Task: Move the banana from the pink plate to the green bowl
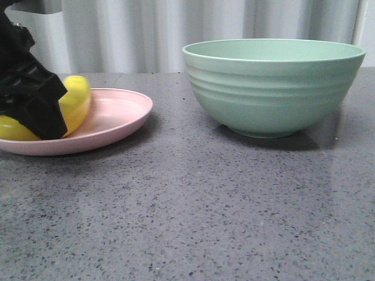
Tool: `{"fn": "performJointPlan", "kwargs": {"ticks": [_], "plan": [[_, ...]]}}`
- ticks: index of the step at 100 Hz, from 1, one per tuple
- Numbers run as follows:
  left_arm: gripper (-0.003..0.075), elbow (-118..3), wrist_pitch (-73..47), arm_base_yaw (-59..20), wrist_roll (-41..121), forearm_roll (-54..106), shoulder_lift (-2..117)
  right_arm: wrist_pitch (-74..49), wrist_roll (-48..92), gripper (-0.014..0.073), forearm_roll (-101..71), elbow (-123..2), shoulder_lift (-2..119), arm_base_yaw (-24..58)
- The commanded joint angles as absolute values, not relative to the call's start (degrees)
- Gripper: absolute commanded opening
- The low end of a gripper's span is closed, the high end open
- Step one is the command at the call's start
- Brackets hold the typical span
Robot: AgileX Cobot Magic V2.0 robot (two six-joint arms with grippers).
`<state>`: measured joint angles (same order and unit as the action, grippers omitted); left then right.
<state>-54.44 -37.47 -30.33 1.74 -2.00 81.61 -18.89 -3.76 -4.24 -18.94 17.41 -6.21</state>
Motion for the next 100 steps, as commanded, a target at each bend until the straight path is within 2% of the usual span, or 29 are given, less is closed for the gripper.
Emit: {"fn": "performJointPlan", "kwargs": {"ticks": [1, 14, 46, 58, 75, 80, 100], "plan": [[0.0159, -56.3, -35.7, -30.6, 1.6, -2.2, 80.0, -14.2, -3.1, -0.0072, -4.3, -20.9, 18.3, -6.3], [-0.0017, -56.3, -35.7, -30.6, 1.6, -2.2, 80.0, -14.5, -3.1, -0.0072, -4.3, -21.1, 18.3, -6.3], [-0.0019, -61.2, -37.1, -32.7, 3.0, -2.2, 78.7, -25.2, -3.0, -0.0056, -4.3, -29.2, 18.3, -5.4], [-0.0019, -64.2, -37.2, -36.2, 3.4, -2.2, 76.4, -30.3, -3.0, 0.0036, -4.7, -33.5, 19.1, -2.6], [-0.0019, -66.7, -37.0, -42.4, 3.4, -2.2, 73.2, -36.2, -3.0, 0.0295, -8.4, -39.5, 24.9, 1.2], [-0.0019, -67.1, -37.0, -44.4, 3.4, -2.2, 72.7, -36.9, -3.0, 0.0339, -10.4, -41.0, 27.2, 2.3], [-0.0019, -67.6, -36.9, -51.8, 3.4, -2.2, 71.9, -37.3, -0.8, 0.0346, -17.8, -48.0, 38.2, 6.9]]}}
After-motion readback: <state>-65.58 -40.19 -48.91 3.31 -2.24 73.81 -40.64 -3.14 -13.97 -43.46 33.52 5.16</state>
